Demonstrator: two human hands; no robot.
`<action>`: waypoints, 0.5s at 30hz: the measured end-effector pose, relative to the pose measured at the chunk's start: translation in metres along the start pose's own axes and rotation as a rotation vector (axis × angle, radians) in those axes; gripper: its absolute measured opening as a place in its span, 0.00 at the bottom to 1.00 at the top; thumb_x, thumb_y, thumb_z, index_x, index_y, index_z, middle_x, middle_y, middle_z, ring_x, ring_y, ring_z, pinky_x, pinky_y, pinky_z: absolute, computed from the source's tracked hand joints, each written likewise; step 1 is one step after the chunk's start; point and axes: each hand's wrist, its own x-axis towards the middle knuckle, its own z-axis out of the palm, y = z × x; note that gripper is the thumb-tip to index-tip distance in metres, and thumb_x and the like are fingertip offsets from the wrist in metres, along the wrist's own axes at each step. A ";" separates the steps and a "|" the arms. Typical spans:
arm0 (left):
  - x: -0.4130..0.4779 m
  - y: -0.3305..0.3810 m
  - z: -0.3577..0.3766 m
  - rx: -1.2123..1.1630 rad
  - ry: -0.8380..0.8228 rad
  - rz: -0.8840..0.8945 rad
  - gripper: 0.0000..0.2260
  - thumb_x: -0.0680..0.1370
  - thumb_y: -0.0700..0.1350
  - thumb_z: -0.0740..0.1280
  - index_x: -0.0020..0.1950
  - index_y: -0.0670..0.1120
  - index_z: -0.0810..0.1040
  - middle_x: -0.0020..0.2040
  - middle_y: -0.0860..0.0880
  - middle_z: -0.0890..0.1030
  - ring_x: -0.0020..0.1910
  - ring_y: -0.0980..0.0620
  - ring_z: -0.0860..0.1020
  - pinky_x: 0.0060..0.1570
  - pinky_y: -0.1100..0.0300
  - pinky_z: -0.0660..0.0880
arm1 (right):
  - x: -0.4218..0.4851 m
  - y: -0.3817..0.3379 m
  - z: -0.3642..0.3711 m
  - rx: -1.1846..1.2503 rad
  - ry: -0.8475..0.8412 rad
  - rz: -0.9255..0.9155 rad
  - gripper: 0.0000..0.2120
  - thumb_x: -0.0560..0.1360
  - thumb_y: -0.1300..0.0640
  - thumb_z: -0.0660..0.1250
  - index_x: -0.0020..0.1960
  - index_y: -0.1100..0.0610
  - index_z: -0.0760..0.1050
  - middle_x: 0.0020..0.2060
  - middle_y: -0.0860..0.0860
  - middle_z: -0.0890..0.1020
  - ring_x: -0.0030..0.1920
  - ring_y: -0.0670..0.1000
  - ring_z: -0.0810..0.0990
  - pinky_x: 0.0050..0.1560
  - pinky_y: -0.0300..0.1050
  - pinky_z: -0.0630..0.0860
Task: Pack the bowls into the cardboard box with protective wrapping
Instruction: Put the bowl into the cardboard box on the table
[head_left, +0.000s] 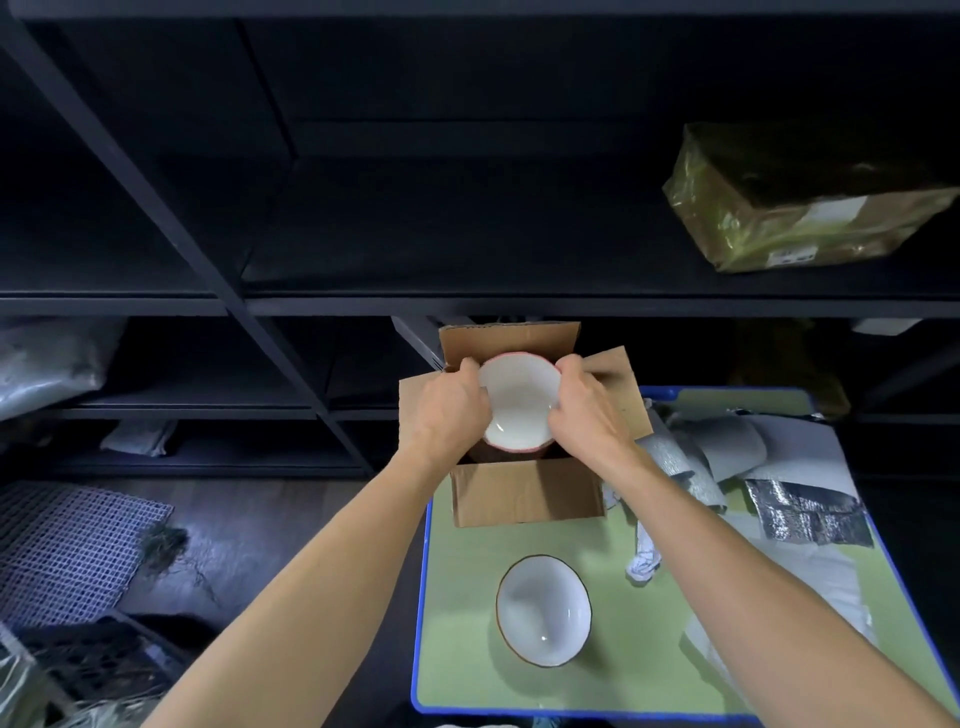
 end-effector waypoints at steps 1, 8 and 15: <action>-0.001 -0.002 0.000 -0.073 -0.008 -0.014 0.06 0.81 0.46 0.57 0.55 0.49 0.71 0.34 0.54 0.73 0.29 0.56 0.71 0.24 0.61 0.65 | 0.000 0.001 -0.003 0.007 0.013 0.001 0.18 0.75 0.69 0.59 0.63 0.59 0.65 0.56 0.59 0.77 0.51 0.59 0.77 0.39 0.48 0.70; -0.040 0.004 -0.022 -0.570 -0.100 -0.099 0.09 0.80 0.42 0.57 0.57 0.50 0.73 0.44 0.56 0.76 0.30 0.51 0.82 0.26 0.55 0.81 | -0.022 0.016 -0.018 0.101 0.067 -0.085 0.19 0.79 0.62 0.56 0.68 0.49 0.67 0.56 0.48 0.76 0.55 0.54 0.75 0.45 0.56 0.80; -0.101 0.006 -0.038 -0.743 -0.179 -0.118 0.09 0.80 0.44 0.55 0.54 0.58 0.70 0.36 0.50 0.82 0.28 0.50 0.83 0.30 0.58 0.78 | -0.069 0.035 -0.023 0.174 0.018 -0.179 0.18 0.81 0.59 0.55 0.69 0.47 0.67 0.58 0.46 0.79 0.52 0.49 0.76 0.47 0.44 0.72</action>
